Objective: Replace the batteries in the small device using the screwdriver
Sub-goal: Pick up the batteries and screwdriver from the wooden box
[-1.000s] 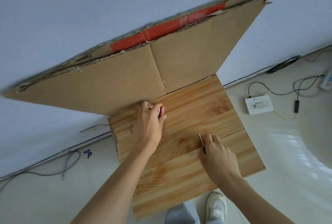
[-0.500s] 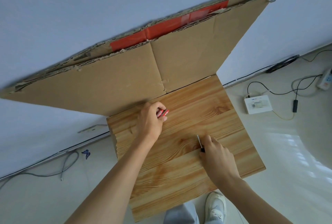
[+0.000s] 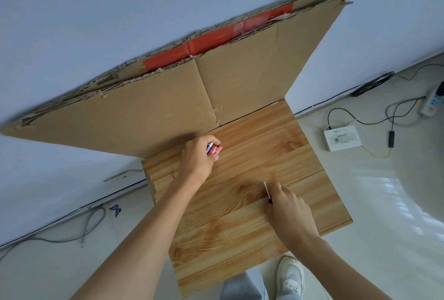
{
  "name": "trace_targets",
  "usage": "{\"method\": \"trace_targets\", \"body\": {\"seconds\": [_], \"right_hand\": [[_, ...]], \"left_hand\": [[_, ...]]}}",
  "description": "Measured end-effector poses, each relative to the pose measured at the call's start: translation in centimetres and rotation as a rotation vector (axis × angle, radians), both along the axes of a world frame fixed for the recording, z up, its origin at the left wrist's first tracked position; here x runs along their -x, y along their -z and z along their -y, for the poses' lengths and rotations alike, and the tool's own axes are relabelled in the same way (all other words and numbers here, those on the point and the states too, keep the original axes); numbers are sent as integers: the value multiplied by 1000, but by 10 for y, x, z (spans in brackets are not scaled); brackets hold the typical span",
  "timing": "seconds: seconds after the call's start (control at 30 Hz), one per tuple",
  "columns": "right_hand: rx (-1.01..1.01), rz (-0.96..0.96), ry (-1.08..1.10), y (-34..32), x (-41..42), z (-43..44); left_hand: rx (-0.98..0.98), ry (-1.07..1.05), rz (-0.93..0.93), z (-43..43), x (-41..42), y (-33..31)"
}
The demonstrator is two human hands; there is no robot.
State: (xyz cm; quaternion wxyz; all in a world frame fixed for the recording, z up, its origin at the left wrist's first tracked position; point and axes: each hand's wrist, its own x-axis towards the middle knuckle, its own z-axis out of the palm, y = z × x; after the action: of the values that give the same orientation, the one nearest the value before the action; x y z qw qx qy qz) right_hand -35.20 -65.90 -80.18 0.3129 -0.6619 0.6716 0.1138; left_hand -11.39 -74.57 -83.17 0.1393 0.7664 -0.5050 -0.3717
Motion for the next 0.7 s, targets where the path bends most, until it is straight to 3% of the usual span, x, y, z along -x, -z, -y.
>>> {"method": "trace_targets", "body": {"seconds": [0.37, 0.7], "right_hand": [[3, 204, 148, -58, 10, 17], [191, 445, 392, -199, 38, 45]], "left_hand": [[-106, -31, -464, 4, 7, -46], [-141, 96, -617, 18, 63, -226]]}}
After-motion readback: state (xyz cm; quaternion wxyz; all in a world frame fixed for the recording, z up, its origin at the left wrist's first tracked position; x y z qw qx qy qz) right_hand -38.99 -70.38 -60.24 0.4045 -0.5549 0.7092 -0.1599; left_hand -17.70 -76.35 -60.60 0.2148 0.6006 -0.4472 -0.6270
